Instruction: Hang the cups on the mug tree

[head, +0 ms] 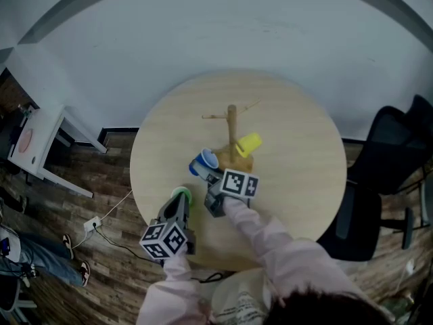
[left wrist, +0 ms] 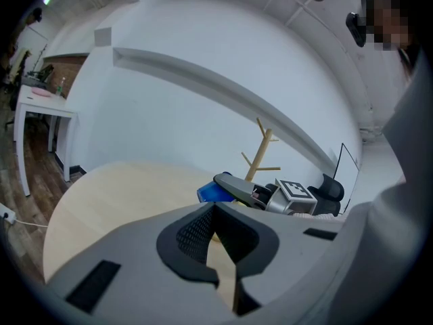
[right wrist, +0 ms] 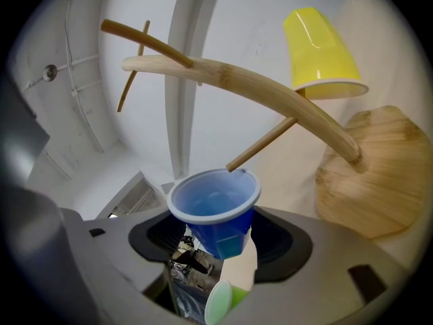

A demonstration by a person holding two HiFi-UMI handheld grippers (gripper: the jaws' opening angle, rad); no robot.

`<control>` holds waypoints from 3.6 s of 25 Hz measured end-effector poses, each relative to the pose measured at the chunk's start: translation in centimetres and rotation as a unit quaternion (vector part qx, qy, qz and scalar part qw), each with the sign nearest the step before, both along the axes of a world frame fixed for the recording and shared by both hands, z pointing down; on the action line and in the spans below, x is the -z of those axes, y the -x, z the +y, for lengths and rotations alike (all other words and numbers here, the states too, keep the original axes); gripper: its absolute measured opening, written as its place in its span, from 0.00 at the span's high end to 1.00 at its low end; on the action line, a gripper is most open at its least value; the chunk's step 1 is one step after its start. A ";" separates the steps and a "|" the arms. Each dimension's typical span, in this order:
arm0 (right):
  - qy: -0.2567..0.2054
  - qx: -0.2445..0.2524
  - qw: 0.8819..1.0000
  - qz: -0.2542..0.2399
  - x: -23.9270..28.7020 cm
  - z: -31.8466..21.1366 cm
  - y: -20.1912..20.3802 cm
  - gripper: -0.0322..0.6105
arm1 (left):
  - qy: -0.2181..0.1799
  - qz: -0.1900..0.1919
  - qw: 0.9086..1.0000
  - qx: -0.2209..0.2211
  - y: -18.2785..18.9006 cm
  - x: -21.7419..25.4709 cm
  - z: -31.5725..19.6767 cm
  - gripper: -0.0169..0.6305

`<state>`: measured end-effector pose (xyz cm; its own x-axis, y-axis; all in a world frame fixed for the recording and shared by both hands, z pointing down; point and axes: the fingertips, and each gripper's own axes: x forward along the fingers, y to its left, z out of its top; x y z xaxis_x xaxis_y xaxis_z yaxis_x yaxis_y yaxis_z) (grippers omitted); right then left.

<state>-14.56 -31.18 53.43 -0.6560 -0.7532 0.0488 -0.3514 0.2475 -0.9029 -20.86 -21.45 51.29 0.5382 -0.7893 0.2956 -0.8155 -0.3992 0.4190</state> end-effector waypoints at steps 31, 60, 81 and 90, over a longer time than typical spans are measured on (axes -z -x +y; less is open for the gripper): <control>0.014 -0.038 0.991 -0.130 0.2 -1.8 -3.8 0.49 | 0.006 -0.001 1.000 -0.020 -0.7 -0.4 -0.3 0.97; 0.041 -0.076 0.959 -0.271 -0.8 -1.6 -6.3 0.48 | 0.009 -0.014 1.000 -0.008 0.0 -0.6 2.0 0.97; 0.044 -0.102 0.952 -0.284 -1.2 -1.7 -7.6 0.44 | 0.013 -0.019 1.000 0.004 0.8 -0.9 2.7 0.97; 0.052 -0.107 0.946 -0.300 -1.8 -1.4 -7.2 0.36 | 0.016 -0.022 1.000 0.013 1.5 -1.3 2.8 0.97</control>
